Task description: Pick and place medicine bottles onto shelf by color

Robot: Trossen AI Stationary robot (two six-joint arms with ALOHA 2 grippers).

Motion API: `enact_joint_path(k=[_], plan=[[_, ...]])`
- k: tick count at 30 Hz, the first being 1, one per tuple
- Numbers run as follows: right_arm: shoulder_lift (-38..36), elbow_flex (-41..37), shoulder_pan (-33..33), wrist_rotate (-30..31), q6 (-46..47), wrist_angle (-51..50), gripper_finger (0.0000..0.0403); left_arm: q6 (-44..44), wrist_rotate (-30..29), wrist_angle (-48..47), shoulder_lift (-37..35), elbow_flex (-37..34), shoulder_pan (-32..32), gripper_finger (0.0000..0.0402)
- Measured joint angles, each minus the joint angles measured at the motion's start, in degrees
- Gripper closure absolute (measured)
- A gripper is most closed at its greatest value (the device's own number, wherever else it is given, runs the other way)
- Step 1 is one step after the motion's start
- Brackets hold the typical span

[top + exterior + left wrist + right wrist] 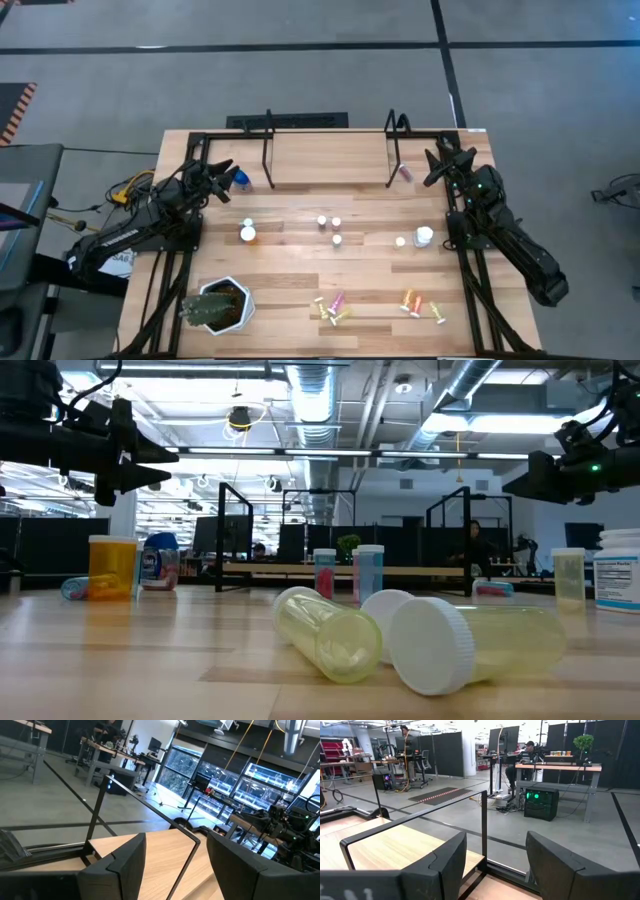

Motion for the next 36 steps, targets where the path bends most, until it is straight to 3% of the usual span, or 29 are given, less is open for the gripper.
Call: enact_joint_path(k=[26, 36], plan=[[0.0, -0.02, -0.77, 1.72, -0.41, 0.37, 0.0175, -0.01, -0.01, 0.01, -0.02, 0.01, 0.01, 0.0203], [0.0, 0.0, 0.97, 1.41, 8.96, 0.59, 0.0175, 0.01, 0.0, 0.01, -0.01, -0.01, 0.01, 0.0203]])
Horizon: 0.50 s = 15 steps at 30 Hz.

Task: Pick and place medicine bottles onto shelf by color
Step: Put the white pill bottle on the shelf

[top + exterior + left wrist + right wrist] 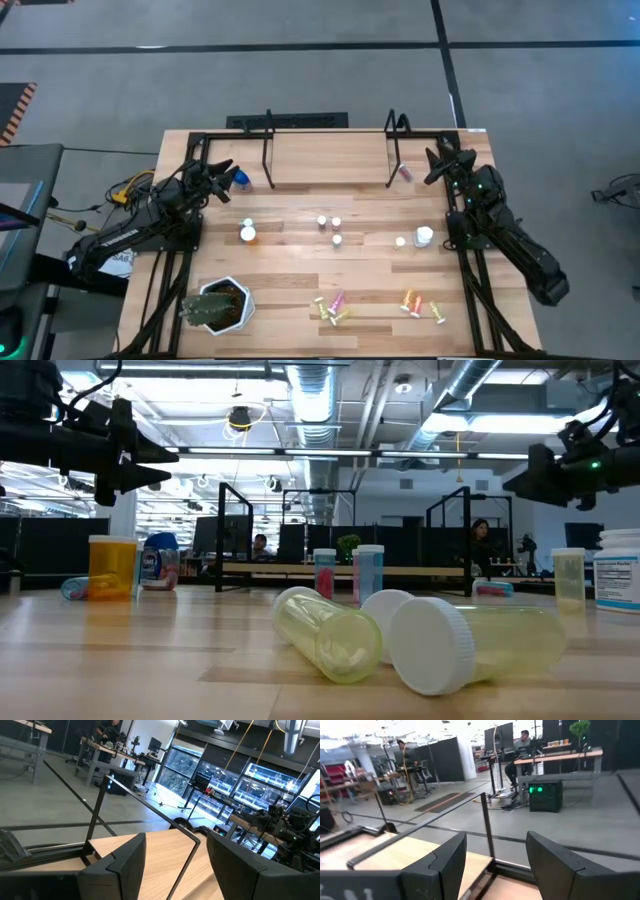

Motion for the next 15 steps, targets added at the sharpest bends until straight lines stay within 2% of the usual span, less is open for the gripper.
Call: enact_joint_path(k=[4, 10, 15], plan=[[0.02, -0.01, 1.01, -0.13, 0.35, 1.84, 0.0175, 0.0, 0.0, -0.01, 0.0, 0.0, -0.02, 0.0203], [0.02, -0.02, 3.15, -0.59, 10.3, 9.0, 0.0175, -0.02, 0.0, 0.0, 0.0, 0.0, -0.02, 0.0203], [0.05, 0.95, 4.56, -1.51, 10.18, 12.6, 0.0175, -0.02, 0.0, -0.01, 0.02, 0.02, 0.0, 0.0203]])
